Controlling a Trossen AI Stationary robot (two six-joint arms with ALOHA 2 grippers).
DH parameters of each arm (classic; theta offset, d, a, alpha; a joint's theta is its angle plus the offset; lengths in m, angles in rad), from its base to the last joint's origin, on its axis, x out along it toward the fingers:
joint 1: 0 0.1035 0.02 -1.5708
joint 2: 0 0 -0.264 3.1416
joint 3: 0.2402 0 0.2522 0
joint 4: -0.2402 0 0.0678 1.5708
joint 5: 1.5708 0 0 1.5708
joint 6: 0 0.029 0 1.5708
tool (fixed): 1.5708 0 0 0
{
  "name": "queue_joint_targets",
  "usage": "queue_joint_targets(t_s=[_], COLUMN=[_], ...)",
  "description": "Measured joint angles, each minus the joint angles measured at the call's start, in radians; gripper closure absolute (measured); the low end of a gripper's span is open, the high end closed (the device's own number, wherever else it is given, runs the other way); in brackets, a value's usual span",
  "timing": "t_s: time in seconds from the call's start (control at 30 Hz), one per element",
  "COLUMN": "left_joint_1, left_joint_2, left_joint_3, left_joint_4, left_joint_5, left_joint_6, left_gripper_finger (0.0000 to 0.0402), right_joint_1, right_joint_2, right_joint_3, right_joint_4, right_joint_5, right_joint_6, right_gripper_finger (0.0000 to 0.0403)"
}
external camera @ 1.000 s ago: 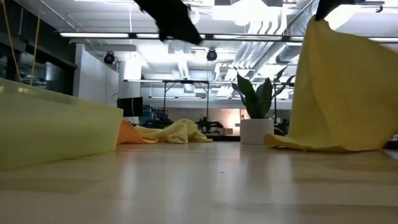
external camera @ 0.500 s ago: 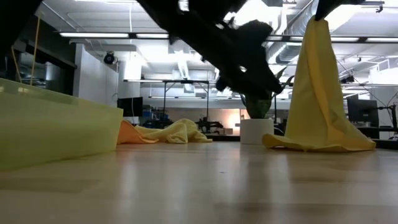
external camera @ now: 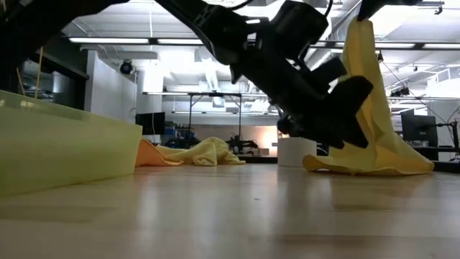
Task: Fold microfiber towels
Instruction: Fold the bottom yellow microfiber cloth
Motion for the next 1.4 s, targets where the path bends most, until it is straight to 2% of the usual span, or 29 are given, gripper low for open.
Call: queue_joint_targets(t_s=[0.43,0.77,0.9,1.13,1.27,1.4], left_joint_1=[0.011,0.012,0.013,0.009,0.002,-0.002], left_joint_2=[0.036,0.076,0.077,0.077,0.067,0.002], left_joint_3=[-0.002,-0.004,-0.004,-0.004,-0.003,-0.003], left_joint_4=[0.049,0.069,0.065,0.049,0.018,-0.128], left_joint_5=[-0.011,-0.024,-0.026,0.007,0.023,0.054], left_joint_6=[0.18,0.218,0.223,0.239,0.203,0.225], left_gripper_finger=[0.0184,0.0213,0.0253,0.0388,0.0393,0.0398], right_joint_1=[0.0,0.0,0.0,0.0,0.0,0.0], right_joint_2=[0.014,0.024,0.028,0.028,0.028,0.027], right_joint_3=[0.0,0.0,0.0,0.0,0.0,0.0], right_joint_4=[0.013,0.114,0.114,0.114,0.114,0.113], right_joint_5=[-0.011,-0.027,-0.036,-0.037,-0.037,-0.038], right_joint_6=[0.001,-0.006,-0.008,-0.008,-0.01,-0.04], right_gripper_finger=[0.0403,0.0403,0.0403,0.0403,0.0403,0.0403])
